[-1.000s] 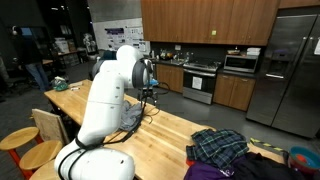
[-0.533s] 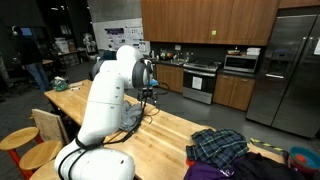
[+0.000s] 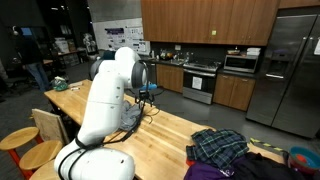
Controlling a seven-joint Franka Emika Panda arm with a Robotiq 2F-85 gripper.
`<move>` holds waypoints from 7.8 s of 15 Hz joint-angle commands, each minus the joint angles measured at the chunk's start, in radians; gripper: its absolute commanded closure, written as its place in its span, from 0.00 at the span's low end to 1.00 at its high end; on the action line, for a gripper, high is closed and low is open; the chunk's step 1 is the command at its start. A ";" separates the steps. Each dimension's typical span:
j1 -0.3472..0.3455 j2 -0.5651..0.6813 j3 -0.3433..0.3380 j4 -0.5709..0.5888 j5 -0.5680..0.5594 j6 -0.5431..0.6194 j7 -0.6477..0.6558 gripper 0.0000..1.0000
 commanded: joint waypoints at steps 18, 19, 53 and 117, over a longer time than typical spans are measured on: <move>0.177 0.161 -0.040 0.112 -0.144 0.471 0.227 0.00; 0.179 0.169 -0.043 0.116 -0.135 0.469 0.239 0.00; 0.138 0.345 -0.020 0.320 0.103 0.370 0.265 0.89; -0.104 -0.218 -0.171 -0.014 0.044 -0.012 0.469 0.02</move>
